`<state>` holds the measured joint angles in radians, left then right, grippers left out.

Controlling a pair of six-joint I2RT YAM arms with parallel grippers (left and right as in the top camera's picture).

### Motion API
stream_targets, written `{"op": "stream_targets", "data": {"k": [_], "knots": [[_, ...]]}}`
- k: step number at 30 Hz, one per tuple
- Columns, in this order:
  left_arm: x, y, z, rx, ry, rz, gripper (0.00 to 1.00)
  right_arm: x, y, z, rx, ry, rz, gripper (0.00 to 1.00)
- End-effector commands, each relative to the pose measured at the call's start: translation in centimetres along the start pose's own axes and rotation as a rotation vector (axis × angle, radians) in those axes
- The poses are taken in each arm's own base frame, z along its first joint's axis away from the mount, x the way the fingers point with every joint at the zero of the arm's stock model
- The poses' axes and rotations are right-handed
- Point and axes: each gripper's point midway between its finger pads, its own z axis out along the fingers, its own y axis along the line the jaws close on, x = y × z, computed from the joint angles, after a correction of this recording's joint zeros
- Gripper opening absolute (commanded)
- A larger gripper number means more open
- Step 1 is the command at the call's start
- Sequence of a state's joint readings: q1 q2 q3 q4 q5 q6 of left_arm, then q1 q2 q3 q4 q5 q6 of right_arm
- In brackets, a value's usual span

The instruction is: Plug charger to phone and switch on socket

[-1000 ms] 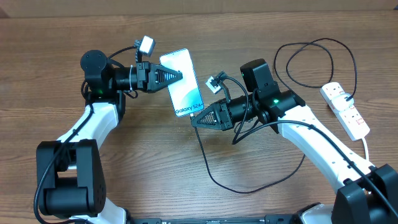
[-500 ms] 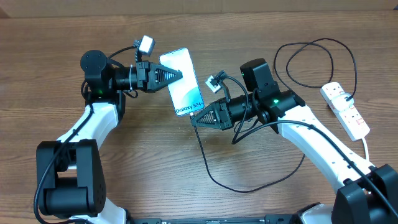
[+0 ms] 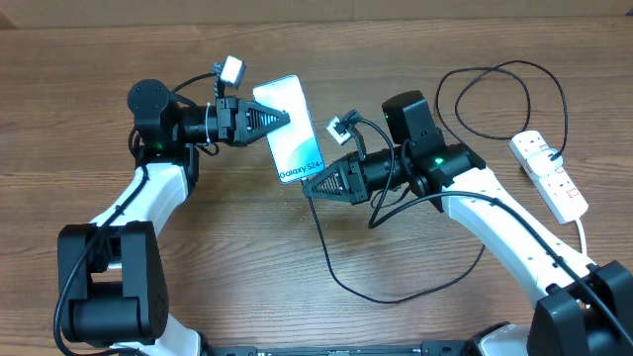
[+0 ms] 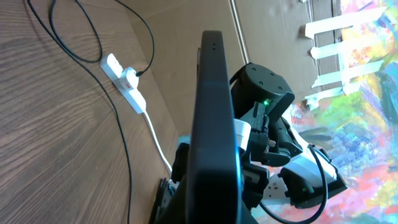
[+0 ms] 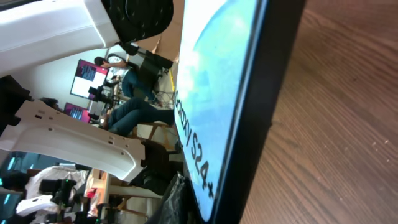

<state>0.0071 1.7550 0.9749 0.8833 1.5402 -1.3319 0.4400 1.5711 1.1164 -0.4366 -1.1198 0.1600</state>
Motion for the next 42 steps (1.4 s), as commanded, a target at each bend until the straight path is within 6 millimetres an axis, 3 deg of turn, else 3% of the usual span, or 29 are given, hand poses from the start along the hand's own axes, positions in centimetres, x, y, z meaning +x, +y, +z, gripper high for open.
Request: {"op": "stream_targets", "data": {"k": [1, 19, 32, 42], "knots": [[0.8, -0.8, 0.7, 0.018, 0.061, 0.034, 0.04, -1.9, 0.5, -0.4, 0.017, -0.044, -0.062, 0.04], [3.0, -1.1, 3.9, 0.055, 0.149, 0.083, 0.04, -2.3, 0.2, -0.4, 0.036, -0.057, -0.067, 0.04], [7.4, 2.0, 4.4, 0.056, 0.18, -0.052, 0.04, -2.8, 0.3, -1.2, 0.133, -0.033, -0.09, 0.04], [8.8, 0.5, 6.5, 0.085, 0.248, 0.009, 0.04, -4.3, 1.5, -1.2, 0.083, -0.074, -0.077, 0.04]]}}
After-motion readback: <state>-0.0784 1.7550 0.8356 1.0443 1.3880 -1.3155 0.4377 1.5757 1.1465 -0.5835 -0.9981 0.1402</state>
